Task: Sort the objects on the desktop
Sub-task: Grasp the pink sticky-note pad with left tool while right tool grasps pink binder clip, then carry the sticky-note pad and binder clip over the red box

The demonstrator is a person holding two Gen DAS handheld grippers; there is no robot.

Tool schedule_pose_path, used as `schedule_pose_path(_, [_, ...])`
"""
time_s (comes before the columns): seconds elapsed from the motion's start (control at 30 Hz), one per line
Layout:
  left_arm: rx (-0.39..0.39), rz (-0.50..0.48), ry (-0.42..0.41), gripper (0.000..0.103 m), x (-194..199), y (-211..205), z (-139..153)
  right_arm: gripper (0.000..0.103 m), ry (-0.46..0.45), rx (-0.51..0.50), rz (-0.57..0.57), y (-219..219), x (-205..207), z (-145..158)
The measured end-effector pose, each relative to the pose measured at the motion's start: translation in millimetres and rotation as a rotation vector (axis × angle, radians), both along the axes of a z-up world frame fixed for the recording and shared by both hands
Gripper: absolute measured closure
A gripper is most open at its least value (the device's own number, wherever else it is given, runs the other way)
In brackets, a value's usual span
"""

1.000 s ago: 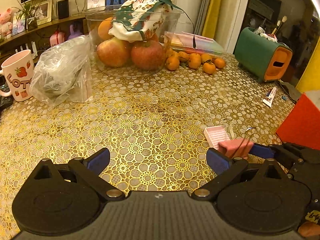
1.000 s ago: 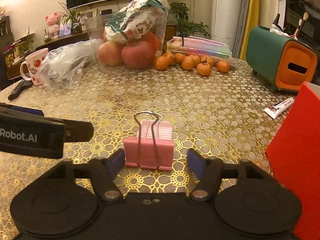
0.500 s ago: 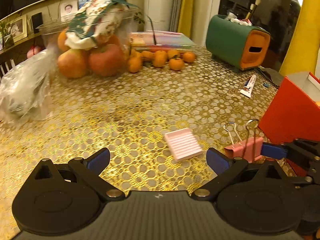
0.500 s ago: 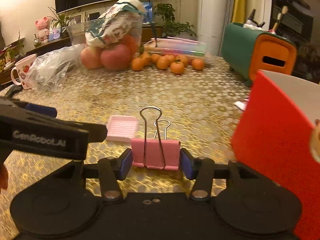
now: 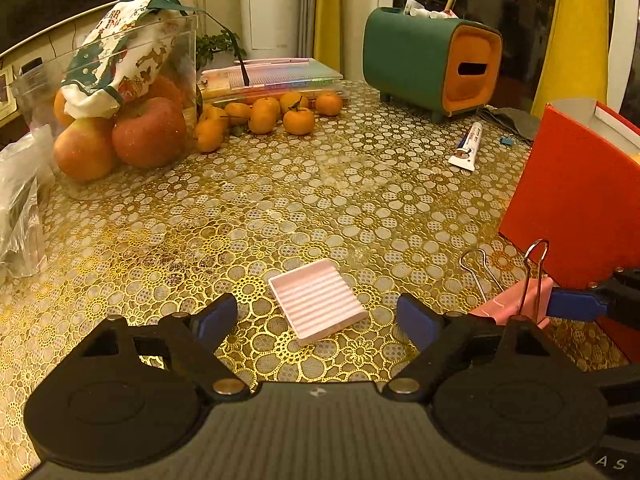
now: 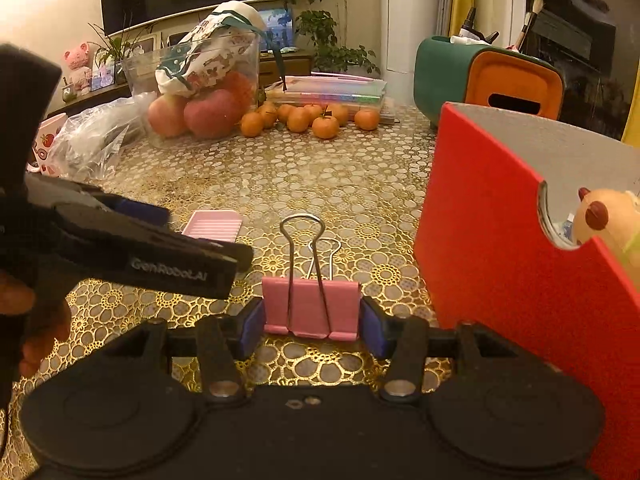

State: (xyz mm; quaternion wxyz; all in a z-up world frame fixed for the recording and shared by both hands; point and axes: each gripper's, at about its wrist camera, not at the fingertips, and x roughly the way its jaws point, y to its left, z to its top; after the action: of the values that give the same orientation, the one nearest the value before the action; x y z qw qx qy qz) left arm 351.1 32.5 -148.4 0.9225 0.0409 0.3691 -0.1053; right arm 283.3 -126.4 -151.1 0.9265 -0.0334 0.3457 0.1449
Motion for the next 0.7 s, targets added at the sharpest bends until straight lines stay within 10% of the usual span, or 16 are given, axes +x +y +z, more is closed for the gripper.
schedule_pose_path(0.17, [-0.001, 0.029, -0.024, 0.055, 0.9, 2.5, 3.8, 0.053, -0.005, 0.008, -0.001, -2.6, 0.0, -1.2])
schedule_pose_path(0.7, [-0.005, 0.047, -0.010, 0.055, -34.2, -2.4, 11.3, 0.053, -0.037, 0.007, -0.019, -9.1, -12.5, 9.4])
